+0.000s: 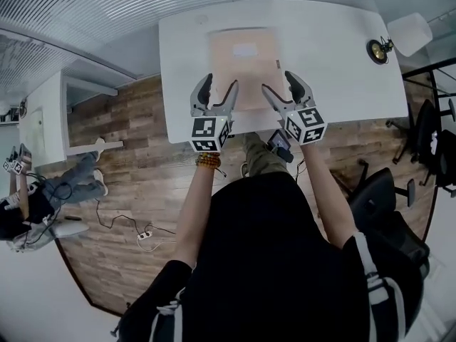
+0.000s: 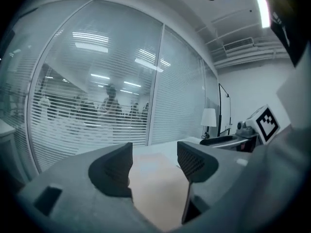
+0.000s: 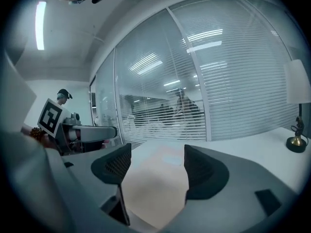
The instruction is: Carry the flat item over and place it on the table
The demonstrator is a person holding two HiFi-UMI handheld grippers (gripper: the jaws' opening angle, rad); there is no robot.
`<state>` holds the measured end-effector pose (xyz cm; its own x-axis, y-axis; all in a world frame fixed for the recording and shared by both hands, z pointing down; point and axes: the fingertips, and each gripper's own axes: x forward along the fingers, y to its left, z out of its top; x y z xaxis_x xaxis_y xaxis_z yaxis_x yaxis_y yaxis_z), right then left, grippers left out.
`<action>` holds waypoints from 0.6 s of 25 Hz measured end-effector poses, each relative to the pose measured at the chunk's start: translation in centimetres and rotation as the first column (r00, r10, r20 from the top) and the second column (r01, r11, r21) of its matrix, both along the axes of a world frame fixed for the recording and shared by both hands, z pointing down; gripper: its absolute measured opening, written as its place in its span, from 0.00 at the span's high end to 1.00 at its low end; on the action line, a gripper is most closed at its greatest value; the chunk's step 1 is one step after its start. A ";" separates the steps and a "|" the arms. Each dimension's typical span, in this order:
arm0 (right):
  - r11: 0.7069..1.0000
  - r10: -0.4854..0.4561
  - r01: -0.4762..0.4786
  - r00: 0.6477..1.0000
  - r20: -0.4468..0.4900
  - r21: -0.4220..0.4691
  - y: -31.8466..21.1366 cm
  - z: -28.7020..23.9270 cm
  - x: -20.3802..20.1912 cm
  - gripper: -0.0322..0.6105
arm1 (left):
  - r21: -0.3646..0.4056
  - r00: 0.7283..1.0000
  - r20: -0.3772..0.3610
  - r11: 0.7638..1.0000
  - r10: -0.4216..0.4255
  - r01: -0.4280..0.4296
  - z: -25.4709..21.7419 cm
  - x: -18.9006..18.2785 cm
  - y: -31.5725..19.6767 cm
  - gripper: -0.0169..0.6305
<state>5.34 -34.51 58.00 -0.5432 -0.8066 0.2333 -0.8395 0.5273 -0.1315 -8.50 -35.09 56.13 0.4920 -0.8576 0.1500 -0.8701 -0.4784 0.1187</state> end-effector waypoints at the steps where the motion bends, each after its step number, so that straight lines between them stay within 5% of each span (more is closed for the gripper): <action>1: 1.000 -0.002 0.002 1.000 0.009 0.011 0.3 -0.6 -0.2 0.43 | 0.022 1.000 0.005 1.000 -0.004 0.004 -0.7 0.1 0.2 0.52; 15: 0.989 -0.015 0.002 0.996 0.083 0.151 4.3 -7.0 -4.2 0.43 | 0.183 0.999 -0.032 0.982 -0.041 0.046 -6.3 1.4 3.8 0.53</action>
